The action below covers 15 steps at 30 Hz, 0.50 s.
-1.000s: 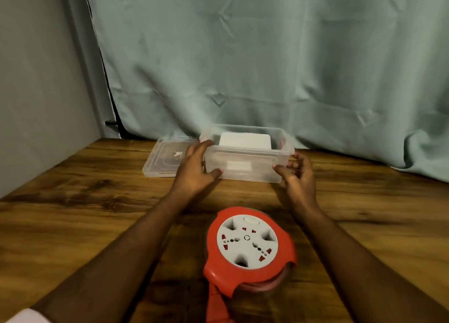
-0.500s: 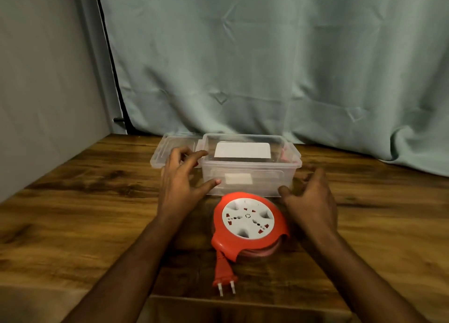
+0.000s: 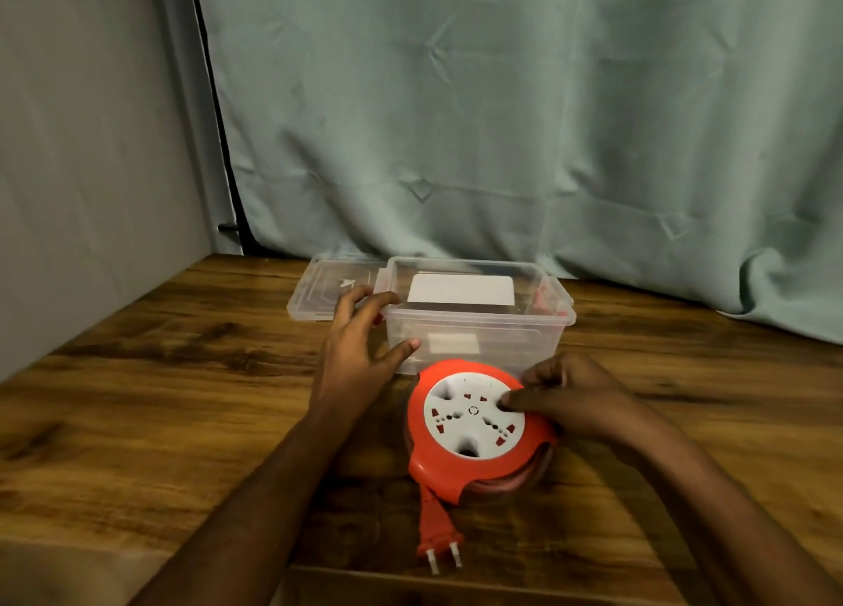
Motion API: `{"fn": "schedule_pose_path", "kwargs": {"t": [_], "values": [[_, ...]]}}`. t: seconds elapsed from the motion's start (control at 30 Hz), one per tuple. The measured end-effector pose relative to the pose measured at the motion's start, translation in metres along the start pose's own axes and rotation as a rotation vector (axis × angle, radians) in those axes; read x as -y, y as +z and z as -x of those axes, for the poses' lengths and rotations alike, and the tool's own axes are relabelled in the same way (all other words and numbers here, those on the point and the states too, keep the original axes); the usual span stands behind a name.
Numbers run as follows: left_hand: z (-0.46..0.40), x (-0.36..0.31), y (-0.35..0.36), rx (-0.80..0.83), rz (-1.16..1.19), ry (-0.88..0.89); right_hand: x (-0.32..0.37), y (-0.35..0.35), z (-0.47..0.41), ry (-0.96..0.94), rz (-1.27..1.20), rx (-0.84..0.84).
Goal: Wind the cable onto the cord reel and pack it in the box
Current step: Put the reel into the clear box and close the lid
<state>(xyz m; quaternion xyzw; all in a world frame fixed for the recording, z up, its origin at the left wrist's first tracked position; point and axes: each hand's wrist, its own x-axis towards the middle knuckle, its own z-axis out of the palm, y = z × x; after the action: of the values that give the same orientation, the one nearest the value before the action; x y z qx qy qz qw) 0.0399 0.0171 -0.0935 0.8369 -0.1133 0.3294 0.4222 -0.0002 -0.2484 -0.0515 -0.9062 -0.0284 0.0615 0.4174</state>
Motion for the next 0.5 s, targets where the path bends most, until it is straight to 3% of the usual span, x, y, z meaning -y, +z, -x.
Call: {"fn": "schedule_pose_path", "kwargs": {"t": [0.17, 0.37, 0.5], "values": [[0.002, -0.001, 0.001, -0.005, 0.011, 0.007, 0.025, -0.02, 0.008, -0.163, 0.267, -0.203], [0.003, -0.002, 0.003, 0.003, -0.023, -0.014, 0.091, -0.08, 0.03, -0.382, 0.336, -0.374], [0.004, -0.006, 0.006, -0.016, -0.076, -0.036, 0.14, -0.106, 0.019, -0.568, 0.535, -0.561]]}}
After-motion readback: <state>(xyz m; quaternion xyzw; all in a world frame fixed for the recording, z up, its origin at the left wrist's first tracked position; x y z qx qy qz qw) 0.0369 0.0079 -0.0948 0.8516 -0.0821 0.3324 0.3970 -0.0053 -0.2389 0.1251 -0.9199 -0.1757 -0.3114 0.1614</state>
